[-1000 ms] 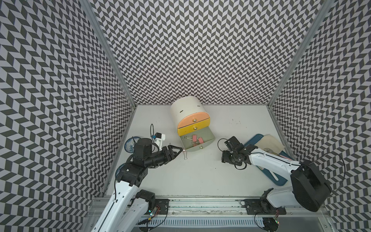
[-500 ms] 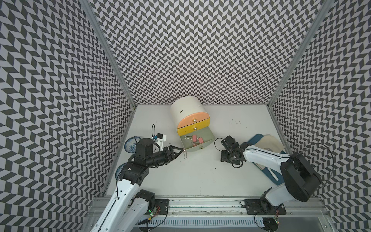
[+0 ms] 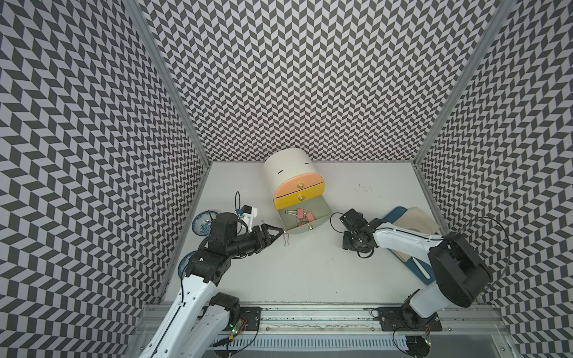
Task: Put the binder clips in the drawer according to color
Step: Pick up the binder clip at the center of the board.
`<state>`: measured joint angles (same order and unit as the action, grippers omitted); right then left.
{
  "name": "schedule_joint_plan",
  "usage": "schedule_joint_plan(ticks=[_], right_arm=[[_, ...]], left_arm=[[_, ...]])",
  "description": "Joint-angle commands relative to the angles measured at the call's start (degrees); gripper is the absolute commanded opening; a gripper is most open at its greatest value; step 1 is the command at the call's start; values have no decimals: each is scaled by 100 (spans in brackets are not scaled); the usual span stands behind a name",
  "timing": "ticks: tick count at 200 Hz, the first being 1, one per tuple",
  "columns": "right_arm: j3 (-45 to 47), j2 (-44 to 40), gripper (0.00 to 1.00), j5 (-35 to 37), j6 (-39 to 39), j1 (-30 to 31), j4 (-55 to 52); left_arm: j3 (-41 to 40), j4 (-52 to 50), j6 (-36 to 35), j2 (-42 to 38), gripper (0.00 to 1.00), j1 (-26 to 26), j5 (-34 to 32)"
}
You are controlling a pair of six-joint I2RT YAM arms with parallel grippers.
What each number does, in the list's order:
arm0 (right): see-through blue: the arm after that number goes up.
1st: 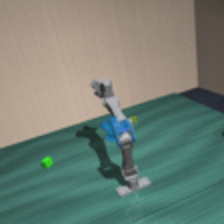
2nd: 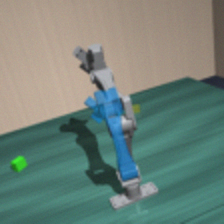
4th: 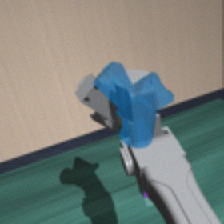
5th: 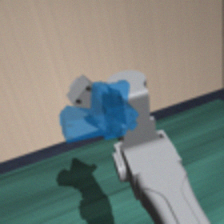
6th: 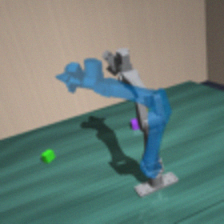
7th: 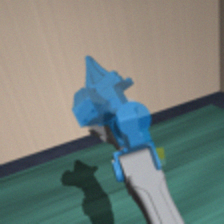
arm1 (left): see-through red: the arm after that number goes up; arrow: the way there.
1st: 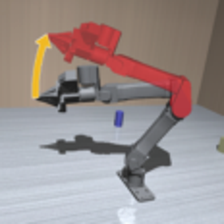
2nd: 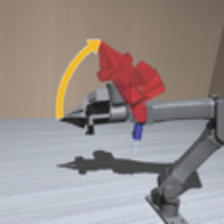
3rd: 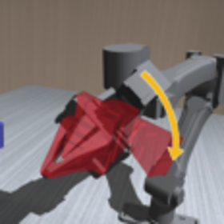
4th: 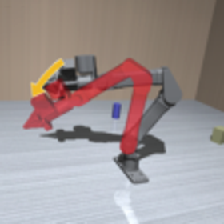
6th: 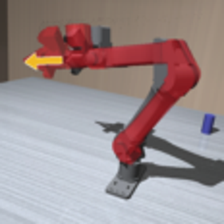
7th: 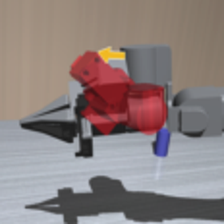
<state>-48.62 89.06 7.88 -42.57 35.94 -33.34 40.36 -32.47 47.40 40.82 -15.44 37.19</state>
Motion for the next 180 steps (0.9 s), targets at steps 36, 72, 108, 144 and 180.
schedule_joint_plan(ticks=[36, 72, 108, 144, 180], right_arm=[[-287, -775, 39, 169, 156, 44, -273], [-794, -1003, 38, 235, 318, 45, -527], [-1413, -972, 38, 102, 458, 44, -656], [-2022, -675, 38, -172, 569, 57, -606], [-2654, -150, 38, -357, 700, 135, -561]], left_arm=[[-3, 22, -85, -50, 63, 32, -87], [-20, -88, -117, -96, 63, 32, -242], [-65, -163, -125, -160, 63, 32, -355], [-135, -189, -108, -210, 63, 32, -397], [-216, -232, -107, -250, 63, 32, -475]])
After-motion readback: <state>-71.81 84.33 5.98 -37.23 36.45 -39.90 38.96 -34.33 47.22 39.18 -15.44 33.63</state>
